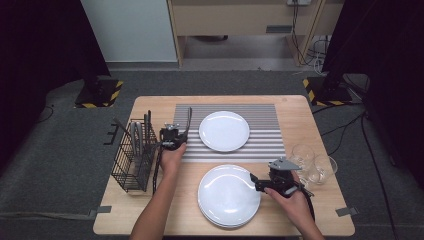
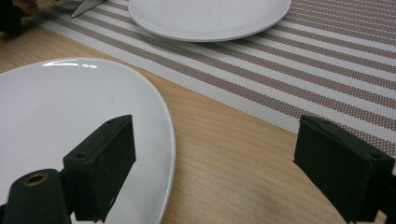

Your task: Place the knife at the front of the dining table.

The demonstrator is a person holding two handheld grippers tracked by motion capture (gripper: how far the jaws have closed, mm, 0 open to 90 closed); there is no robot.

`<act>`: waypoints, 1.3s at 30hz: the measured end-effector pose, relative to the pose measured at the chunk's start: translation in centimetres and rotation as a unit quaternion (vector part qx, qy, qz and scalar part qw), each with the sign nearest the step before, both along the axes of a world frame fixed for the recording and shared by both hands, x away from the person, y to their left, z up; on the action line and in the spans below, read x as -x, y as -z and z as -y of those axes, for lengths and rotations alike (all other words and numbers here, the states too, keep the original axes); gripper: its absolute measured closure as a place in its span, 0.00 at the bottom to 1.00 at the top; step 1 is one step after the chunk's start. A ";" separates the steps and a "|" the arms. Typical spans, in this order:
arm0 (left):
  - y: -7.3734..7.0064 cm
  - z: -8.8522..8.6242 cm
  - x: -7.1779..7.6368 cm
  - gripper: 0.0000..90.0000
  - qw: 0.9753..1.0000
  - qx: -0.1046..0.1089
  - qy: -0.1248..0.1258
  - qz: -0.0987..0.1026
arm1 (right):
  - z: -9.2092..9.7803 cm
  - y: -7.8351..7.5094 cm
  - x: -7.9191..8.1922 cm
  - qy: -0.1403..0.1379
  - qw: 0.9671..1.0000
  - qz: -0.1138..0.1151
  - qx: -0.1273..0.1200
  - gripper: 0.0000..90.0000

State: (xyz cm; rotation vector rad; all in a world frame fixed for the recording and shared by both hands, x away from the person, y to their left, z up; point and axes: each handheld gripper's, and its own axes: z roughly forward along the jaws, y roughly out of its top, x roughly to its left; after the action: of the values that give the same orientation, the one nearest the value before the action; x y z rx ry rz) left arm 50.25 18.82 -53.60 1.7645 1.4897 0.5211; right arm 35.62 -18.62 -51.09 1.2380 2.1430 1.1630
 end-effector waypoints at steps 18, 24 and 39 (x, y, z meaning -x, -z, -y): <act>0.0 -0.1 0.1 0.81 1.000 0.001 0.000 0.002 | 0.0 0.0 0.1 0.001 1.000 -0.001 -0.002 0.14; 0.0 -0.2 0.1 0.80 1.000 0.000 -0.001 0.000 | -0.1 0.0 0.1 0.001 1.000 -0.002 -0.005 0.14; 0.0 -0.2 0.2 0.77 1.000 0.002 -0.002 0.001 | -0.1 0.0 0.1 0.000 1.000 -0.003 -0.002 0.14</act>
State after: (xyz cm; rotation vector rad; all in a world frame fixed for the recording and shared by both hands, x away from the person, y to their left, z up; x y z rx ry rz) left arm 50.02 19.05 -53.58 1.7589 1.4915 0.5211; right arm 35.49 -18.47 -51.12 1.2443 2.1455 1.1663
